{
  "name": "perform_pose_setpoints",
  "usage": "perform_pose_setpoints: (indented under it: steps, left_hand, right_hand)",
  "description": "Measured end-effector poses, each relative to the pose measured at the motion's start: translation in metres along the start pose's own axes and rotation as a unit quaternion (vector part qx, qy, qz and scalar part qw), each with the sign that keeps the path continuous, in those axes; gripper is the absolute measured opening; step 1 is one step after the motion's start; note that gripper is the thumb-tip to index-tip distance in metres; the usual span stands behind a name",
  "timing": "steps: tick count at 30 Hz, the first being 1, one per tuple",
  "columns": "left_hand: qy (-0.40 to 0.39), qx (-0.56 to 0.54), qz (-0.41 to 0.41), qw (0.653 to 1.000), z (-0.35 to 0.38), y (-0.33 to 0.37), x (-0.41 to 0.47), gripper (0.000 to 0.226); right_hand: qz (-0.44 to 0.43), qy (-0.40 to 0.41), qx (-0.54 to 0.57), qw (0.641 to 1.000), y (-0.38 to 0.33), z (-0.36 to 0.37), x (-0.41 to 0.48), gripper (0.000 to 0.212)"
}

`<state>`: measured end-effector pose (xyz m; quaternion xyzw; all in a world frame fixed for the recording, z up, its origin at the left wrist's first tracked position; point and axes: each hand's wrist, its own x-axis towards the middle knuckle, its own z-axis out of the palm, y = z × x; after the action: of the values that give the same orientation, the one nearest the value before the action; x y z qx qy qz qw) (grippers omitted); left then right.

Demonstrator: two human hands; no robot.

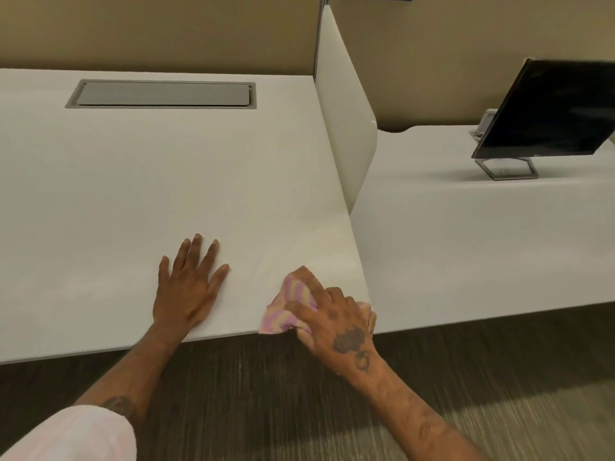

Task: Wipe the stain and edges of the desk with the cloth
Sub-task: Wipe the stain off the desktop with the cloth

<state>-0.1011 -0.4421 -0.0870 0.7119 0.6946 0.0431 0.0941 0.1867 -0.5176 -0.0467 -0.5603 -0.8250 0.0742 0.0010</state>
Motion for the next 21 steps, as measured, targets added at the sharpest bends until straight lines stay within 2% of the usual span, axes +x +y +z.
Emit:
perform_pose_setpoints:
  steps: [7,10,12,15,17,21]
  left_hand:
    - [-0.01,0.005,-0.006,1.0,-0.002,0.002,-0.001,0.068]
    - [-0.009,0.005,-0.011,1.0,-0.003,0.004,-0.001,0.068]
    - [-0.008,0.003,-0.012,1.0,-0.003,0.004,-0.001,0.068]
    - [-0.005,0.001,-0.011,1.0,-0.002,0.003,-0.001,0.067]
    - [-0.005,-0.001,-0.014,1.0,-0.002,0.003,0.0,0.067]
    - [-0.011,0.001,-0.015,1.0,-0.002,0.004,0.0,0.066]
  right_hand:
    - [0.105,-0.015,-0.001,0.994,0.082,-0.017,-0.029,0.038]
    - [0.152,-0.008,-0.001,0.988,0.098,-0.031,-0.009,0.036]
    - [0.177,0.011,0.041,0.983,0.102,-0.043,0.02,0.035]
    - [0.183,0.035,0.113,0.976,0.099,-0.055,0.075,0.041]
    - [0.178,0.034,0.09,0.979,0.091,-0.054,0.106,0.044]
    - [0.176,-0.035,0.053,0.982,0.08,-0.038,0.13,0.051]
